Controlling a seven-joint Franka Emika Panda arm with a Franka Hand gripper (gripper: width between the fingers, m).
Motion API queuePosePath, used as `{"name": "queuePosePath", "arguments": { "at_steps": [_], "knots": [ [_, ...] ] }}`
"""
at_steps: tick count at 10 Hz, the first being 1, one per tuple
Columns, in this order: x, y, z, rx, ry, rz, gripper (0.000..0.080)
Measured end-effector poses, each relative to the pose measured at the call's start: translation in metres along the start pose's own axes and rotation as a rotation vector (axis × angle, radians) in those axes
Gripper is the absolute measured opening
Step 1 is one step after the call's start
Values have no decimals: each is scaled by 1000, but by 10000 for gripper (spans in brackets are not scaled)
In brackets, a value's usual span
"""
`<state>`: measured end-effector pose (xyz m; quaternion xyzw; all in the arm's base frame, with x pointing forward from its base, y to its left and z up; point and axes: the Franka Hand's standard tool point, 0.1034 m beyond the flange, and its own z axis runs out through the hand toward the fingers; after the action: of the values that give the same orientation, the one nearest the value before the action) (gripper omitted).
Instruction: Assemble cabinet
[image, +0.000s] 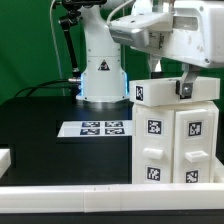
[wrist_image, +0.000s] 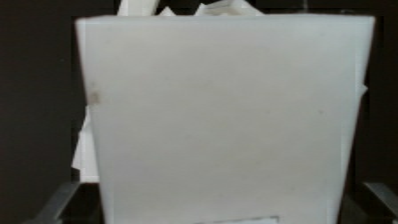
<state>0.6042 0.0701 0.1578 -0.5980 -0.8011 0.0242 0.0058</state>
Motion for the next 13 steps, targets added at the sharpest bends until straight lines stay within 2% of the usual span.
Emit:
{"name": "queuePosePath", "arguments": {
  "at_steps": [3, 8, 13],
  "knots": [
    [0, -1, 1, 2, 0, 254, 566],
    [3, -2, 2, 10, -1, 845, 566],
    [4, -2, 3, 11, -1, 1183, 566]
  ]
}}
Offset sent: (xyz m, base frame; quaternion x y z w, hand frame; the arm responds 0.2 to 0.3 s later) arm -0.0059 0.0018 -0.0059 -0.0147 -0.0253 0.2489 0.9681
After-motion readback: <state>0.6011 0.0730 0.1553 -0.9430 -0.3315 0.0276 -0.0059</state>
